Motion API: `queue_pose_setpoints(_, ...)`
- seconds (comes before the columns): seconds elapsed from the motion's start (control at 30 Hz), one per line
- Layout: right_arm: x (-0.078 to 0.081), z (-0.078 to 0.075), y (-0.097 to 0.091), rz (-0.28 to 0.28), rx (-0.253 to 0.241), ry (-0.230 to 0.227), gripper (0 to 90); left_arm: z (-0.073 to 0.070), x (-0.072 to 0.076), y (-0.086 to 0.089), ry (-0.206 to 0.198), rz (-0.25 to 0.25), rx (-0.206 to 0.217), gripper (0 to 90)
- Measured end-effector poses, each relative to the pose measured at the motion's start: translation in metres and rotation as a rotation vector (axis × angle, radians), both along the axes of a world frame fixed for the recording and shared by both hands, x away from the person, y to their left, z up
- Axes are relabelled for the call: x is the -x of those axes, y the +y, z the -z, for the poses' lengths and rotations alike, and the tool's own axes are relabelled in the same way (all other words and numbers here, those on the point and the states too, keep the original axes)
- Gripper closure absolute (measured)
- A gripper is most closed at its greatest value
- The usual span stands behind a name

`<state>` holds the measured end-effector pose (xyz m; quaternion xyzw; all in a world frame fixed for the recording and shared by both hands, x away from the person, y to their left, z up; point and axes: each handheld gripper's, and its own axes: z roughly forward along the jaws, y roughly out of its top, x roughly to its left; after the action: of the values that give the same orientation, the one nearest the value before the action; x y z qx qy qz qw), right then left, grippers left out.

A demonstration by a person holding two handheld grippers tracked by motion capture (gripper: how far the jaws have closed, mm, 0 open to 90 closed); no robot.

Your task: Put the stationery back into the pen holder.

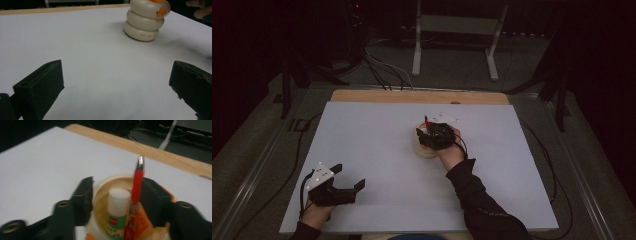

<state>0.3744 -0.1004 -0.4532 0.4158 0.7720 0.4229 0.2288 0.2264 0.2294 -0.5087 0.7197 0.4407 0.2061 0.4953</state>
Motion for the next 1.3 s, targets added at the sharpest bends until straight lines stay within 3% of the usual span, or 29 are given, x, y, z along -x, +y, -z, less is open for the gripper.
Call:
queue_pose_setpoints(0.2, 0.004, -0.017, -0.005, -0.032, -0.051, -0.022, 28.0, 0.000, 0.000, 0.000, 0.000, 0.001, -0.001, 0.2)
queue_pose_setpoints(0.4, 0.002, -0.028, -0.014, -0.074, -0.088, 0.000, 16.0, 0.000, 0.000, -0.001, 0.000, 0.002, 0.003, 0.2)
queue_pose_setpoints(0.6, 0.003, -0.034, -0.023, -0.158, -0.108, 0.017, 4.0, 0.000, 0.000, 0.000, 0.000, 0.003, 0.003, 0.2)
queue_pose_setpoints(0.8, 0.005, -0.039, -0.031, -0.205, -0.094, 0.013, 1.5, 0.000, 0.000, -0.001, 0.006, 0.006, -0.003, 0.2)
queue_pose_setpoints(1.03, 0.011, -0.041, -0.041, -0.230, -0.039, -0.011, 0.0, 0.000, 0.000, -0.001, 0.002, 0.011, -0.001, 0.2)
queue_pose_setpoints(1.3, 0.016, -0.043, -0.059, -0.219, -0.019, -0.024, 0.0, -0.001, 0.001, -0.001, -0.003, 0.010, 0.000, 0.2)
